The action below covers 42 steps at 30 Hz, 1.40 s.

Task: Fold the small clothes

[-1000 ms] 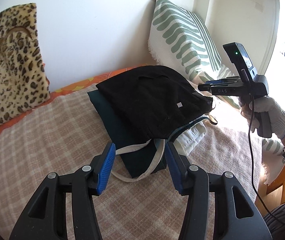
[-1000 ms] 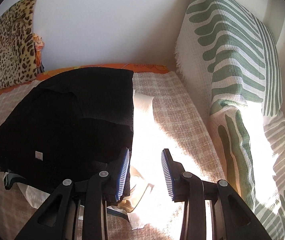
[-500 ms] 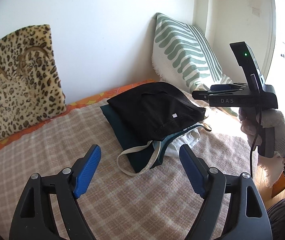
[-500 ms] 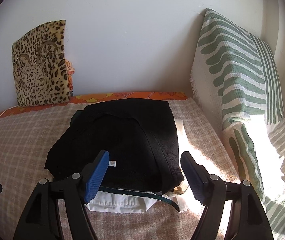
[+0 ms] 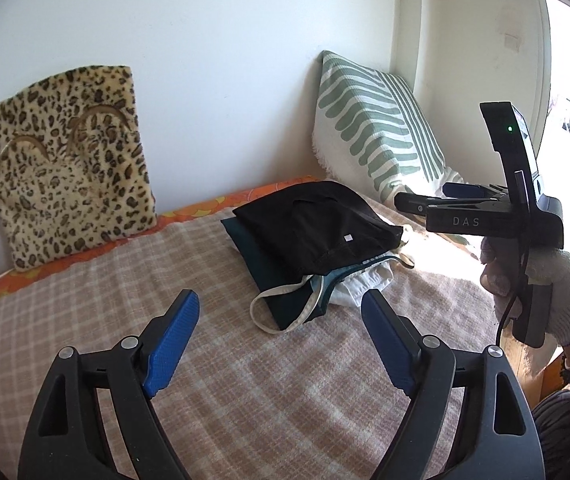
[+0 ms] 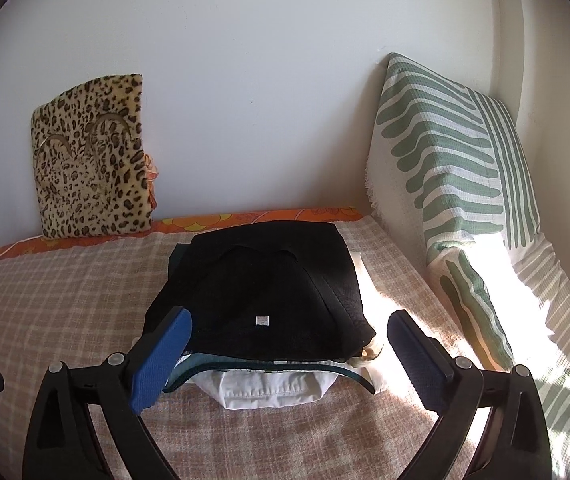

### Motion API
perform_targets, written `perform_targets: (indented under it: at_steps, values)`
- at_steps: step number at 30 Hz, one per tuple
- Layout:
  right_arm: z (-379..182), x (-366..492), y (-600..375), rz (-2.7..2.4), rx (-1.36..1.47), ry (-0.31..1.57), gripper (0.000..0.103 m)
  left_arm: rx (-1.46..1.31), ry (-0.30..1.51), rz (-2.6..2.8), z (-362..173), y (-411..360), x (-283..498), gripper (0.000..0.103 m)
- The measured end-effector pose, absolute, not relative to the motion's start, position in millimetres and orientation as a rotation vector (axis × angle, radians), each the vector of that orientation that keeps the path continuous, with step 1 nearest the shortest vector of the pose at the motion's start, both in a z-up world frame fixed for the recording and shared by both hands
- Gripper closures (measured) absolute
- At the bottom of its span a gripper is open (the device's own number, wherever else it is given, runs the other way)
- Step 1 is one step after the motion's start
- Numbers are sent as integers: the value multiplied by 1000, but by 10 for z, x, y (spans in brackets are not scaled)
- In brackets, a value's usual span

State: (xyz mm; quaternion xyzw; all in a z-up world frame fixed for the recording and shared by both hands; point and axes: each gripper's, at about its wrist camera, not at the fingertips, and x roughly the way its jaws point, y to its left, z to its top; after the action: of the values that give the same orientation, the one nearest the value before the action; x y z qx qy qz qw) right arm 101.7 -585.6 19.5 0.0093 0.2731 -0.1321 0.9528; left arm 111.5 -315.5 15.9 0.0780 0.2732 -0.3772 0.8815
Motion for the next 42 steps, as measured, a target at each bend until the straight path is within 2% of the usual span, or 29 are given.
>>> perform_targets:
  at_steps: [5, 12, 30, 42]
  values:
    - [241, 844, -5658, -282, 12, 533, 0, 167, 546, -767, 220, -2965, 1002, 18]
    - [242, 658, -5381, -291, -13, 510, 0, 168, 498, -712, 251, -2716, 851, 1]
    - [-110, 632, -5210, -314, 16, 502, 0, 186, 619, -657, -170, -2594, 820, 1]
    - [-206, 726, -5178, -298, -6, 499, 0, 200, 604, -605, -244, -2493, 881, 1]
